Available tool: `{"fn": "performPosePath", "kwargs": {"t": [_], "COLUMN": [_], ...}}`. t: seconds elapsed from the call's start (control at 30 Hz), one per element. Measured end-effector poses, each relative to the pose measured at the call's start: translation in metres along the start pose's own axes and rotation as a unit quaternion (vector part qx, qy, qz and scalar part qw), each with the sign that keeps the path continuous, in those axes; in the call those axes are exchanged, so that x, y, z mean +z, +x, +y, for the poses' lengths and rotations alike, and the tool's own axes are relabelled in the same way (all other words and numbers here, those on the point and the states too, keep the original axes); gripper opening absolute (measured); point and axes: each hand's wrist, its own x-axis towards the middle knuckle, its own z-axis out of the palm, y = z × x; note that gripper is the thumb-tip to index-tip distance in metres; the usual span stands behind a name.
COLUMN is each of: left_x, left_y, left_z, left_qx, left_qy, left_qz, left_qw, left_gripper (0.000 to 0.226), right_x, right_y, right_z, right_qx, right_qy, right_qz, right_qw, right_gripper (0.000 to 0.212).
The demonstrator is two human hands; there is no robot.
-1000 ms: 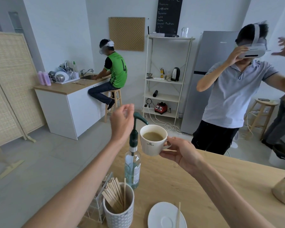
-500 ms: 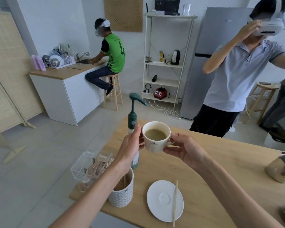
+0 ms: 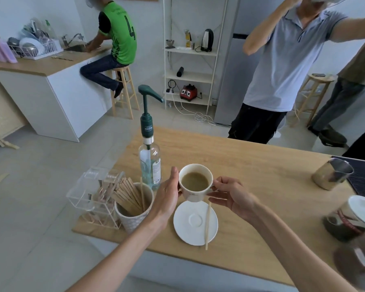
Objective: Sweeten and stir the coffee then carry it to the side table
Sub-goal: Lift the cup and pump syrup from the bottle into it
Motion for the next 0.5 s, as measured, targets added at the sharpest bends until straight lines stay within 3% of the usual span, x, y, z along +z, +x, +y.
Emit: {"fn": "performPosePath", "kwargs": {"t": [0.13, 0.2, 0.4, 0.5], "left_x": [0.004, 0.004, 0.007, 0.008], "left_y": [0.003, 0.008, 0.007, 0.006], "left_z": [-0.032, -0.052, -0.080, -0.088], "left_qx": [0.005, 0.001, -0.024, -0.018], "left_qy": [0.026, 0.044, 0.077, 0.100], "left_qz": [-0.009, -0.011, -0.009, -0.005], "left_qw": [1.000, 0.999, 0.997, 0.995], "left_gripper": [0.109, 0.116, 0.074, 0.038], "right_x": [-0.014, -0.020, -0.034, -0.039], "right_y": [0.002, 0.004, 0.017, 0.024], "right_z": [0.029, 0.044, 0.077, 0.091], "right_qx": [0.015, 0.019, 0.035, 0.041], "right_qy": [-0.009, -0.014, -0.013, -0.030], "right_qz": [0.007, 0.004, -0.008, -0.005], "right_qw": [1.000, 1.000, 0.999, 0.999], "right_gripper": [0.025, 0.022, 0.020, 0.016]}}
